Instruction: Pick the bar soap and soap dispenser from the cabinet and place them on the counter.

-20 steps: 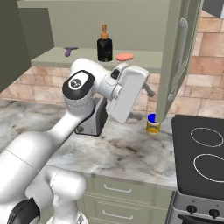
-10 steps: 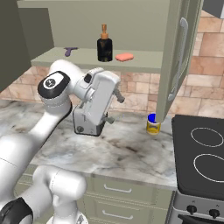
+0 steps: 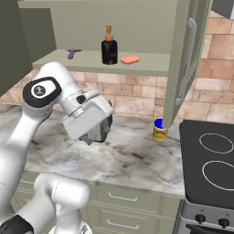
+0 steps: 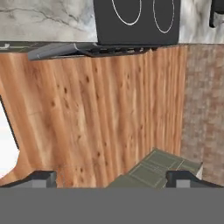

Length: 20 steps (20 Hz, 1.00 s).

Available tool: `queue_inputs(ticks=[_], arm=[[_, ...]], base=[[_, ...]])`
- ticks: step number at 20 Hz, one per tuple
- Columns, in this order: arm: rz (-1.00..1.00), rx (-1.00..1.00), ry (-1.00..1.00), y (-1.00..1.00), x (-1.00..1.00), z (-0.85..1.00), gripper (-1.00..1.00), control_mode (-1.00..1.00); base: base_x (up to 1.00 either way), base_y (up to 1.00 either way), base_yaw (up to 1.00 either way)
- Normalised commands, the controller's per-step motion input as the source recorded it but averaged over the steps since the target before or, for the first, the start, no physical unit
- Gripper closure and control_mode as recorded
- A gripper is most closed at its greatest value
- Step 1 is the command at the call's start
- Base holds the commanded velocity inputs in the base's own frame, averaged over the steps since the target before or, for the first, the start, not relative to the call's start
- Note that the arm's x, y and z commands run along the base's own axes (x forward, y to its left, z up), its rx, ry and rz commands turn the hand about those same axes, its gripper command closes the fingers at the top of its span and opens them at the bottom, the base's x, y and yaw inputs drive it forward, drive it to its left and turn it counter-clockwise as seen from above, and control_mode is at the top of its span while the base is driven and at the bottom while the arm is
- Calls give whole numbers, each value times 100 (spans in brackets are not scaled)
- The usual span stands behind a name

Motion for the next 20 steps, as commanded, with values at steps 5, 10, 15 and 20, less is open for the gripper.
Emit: queue_inputs(ticks=[5, 10, 15, 20], arm=[[0, 44, -10, 52, -19, -41, -100, -100], [-1, 48, -17, 23, -15, -35, -100, -100], [0, 30, -31, 0, -10, -5, -100, -100], [2, 11, -33, 4, -3, 27, -100, -100]], base=[[0, 0, 0], [0, 0, 0], [0, 0, 0], [0, 0, 0]])
